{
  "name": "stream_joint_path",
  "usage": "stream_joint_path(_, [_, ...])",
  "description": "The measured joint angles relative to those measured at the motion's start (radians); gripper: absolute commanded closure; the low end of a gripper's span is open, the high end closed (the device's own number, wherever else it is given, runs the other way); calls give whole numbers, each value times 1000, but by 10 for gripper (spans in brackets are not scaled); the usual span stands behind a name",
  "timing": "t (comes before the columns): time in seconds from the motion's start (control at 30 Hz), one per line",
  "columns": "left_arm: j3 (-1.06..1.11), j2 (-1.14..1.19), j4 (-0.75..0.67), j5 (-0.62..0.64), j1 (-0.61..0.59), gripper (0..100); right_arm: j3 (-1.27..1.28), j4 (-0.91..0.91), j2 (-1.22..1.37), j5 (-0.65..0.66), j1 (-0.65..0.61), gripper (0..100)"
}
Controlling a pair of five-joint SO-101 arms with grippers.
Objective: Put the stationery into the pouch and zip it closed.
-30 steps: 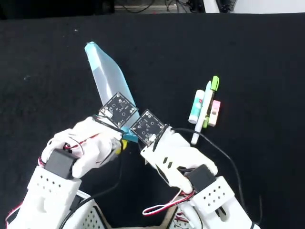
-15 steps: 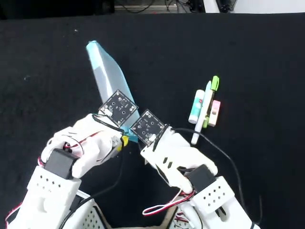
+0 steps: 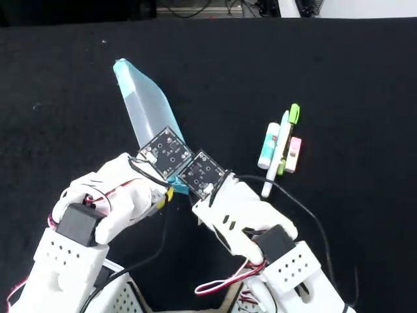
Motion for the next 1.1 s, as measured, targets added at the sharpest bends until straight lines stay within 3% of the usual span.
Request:
stream_joint_path(0.43, [71, 2, -104, -9, -55, 783, 0, 0, 0, 0, 0, 988])
stream_joint_path(1.1, [91, 2, -106, 18, -86, 788, 0, 0, 0, 0, 0, 988])
